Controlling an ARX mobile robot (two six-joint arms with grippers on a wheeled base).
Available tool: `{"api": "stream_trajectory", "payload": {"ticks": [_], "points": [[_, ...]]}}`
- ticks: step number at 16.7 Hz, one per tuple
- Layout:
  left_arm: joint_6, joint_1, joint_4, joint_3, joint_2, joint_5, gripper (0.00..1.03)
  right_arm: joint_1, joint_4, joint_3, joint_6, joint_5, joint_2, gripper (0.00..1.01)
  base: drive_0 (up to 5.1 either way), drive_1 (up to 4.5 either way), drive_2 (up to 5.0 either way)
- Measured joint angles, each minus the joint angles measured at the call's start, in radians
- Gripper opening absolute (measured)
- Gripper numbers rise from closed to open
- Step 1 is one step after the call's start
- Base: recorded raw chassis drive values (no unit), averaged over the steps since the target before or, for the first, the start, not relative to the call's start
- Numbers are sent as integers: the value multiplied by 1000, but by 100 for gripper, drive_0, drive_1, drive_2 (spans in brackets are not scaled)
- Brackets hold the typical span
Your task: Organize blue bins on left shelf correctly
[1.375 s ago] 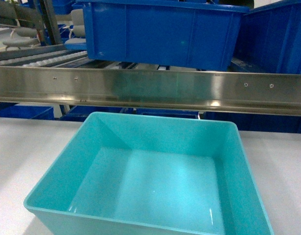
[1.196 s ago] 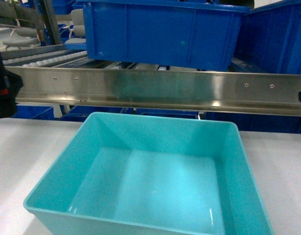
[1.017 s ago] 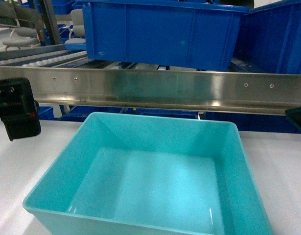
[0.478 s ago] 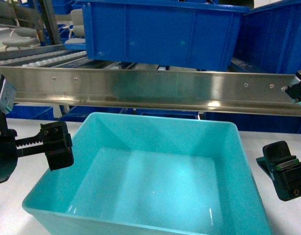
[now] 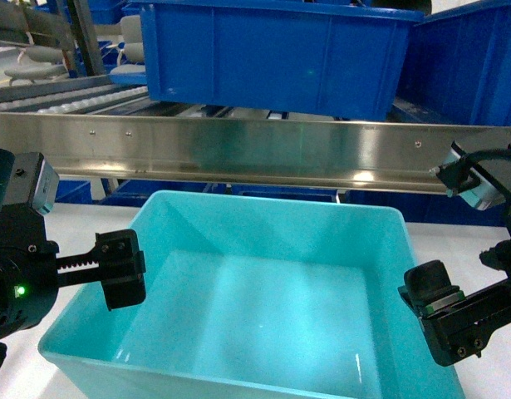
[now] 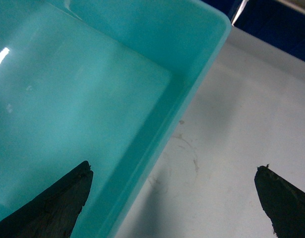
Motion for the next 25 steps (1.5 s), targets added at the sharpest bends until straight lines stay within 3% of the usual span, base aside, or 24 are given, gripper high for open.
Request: {"api": "stream_trajectory", "payload": {"ticks": [9,15,23,24,25], "points": [[0,-45,-20,47,39,-1,98,-3,80,-2,16,33,117,98,0,0,0],[-11,-64,-48,49,86,-51,98,-15,150,-19,21,45,143,96,0,0,0],[-12,-74,-43,50,86,-27,21,-14,151,-19,20,36,144,18,0,0,0],[-12,-78,-41,50,86,-17,13,-13,155,-19,34,39,144,10,0,0,0],[-25,-83,-41,50,86,-6,2,-14,161,-18,75,41,144,3,0,0,0]]}}
